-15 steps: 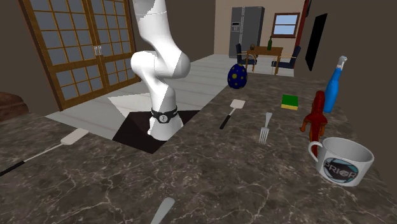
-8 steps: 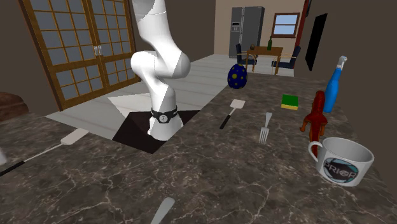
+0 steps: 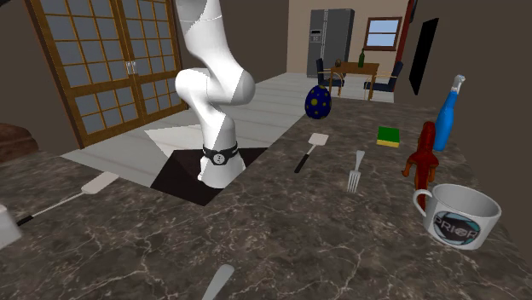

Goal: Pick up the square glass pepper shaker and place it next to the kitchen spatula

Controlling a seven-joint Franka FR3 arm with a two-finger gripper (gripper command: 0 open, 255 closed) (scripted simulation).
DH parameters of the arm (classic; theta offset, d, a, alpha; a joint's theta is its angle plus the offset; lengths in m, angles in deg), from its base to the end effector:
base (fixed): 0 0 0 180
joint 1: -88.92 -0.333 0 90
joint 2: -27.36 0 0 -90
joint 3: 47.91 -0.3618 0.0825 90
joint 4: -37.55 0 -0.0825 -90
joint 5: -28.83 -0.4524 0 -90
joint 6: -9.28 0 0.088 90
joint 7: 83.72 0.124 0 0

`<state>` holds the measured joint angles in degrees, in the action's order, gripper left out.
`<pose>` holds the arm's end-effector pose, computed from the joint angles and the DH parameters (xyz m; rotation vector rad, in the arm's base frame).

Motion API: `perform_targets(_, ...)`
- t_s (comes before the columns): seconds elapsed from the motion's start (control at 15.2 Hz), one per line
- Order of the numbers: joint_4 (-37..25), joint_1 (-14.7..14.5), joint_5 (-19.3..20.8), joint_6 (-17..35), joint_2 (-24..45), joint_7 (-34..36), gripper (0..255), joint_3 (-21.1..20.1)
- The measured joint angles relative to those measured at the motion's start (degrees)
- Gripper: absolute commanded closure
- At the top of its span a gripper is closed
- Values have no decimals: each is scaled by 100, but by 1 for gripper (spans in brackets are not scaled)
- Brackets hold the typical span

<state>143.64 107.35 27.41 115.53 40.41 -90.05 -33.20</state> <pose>0.5537 -0.3503 0.3826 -2.9956 0.7289 0.3348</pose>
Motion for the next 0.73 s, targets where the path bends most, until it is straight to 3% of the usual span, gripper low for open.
perform_targets(0.73, 307, 18, -74, 570, 271, -36, 255, -20)
